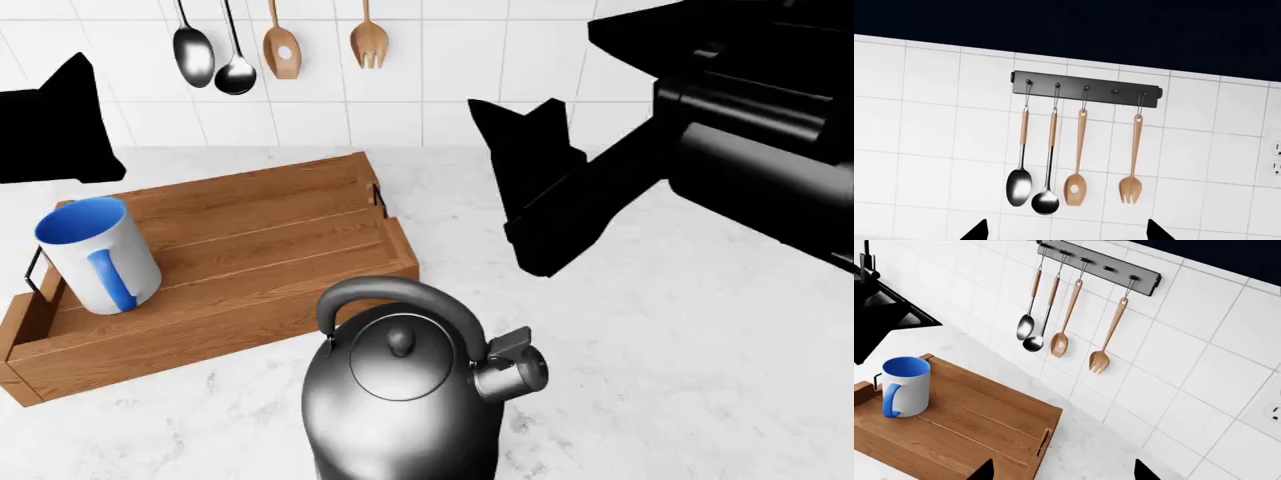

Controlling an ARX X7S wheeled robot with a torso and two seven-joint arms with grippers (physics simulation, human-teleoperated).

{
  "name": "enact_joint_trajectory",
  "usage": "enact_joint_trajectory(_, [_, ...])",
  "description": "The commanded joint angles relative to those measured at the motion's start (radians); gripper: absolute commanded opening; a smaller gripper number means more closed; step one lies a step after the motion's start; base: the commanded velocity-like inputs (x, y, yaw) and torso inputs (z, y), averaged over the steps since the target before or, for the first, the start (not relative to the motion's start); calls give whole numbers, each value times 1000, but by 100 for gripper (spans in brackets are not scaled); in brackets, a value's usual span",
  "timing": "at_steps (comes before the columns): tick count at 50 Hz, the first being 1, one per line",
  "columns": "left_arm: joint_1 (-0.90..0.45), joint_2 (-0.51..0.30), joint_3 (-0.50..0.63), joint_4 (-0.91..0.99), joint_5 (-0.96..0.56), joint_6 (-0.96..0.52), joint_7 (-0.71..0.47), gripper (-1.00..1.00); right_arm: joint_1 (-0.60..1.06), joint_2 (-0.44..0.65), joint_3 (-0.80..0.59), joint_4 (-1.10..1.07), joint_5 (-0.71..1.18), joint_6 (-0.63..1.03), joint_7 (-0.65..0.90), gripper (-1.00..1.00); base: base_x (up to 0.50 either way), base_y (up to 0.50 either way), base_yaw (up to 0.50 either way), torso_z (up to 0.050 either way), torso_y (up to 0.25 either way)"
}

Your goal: Pick the kettle from the counter and place it on the tray. Then pick the mug from the cabinet and place it on the tray. Then close the cabinet doors.

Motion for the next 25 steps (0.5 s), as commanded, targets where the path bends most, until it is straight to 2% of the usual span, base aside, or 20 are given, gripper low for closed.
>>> enact_joint_trajectory(1, [25,-7,-29,18,-42,-7,-7,100,143,-34,-145,66,223,-10,6,100,0,0,0,0,0])
enact_joint_trajectory(9, [44,-14,-40,18,-35,4,2,100,144,-59,-212,-6,324,-68,16,100,0,0,0,0,0])
enact_joint_trajectory(25, [71,-17,-39,14,-19,26,18,100,72,-109,-252,-16,271,-65,-8,100,0,0,0,0,0])
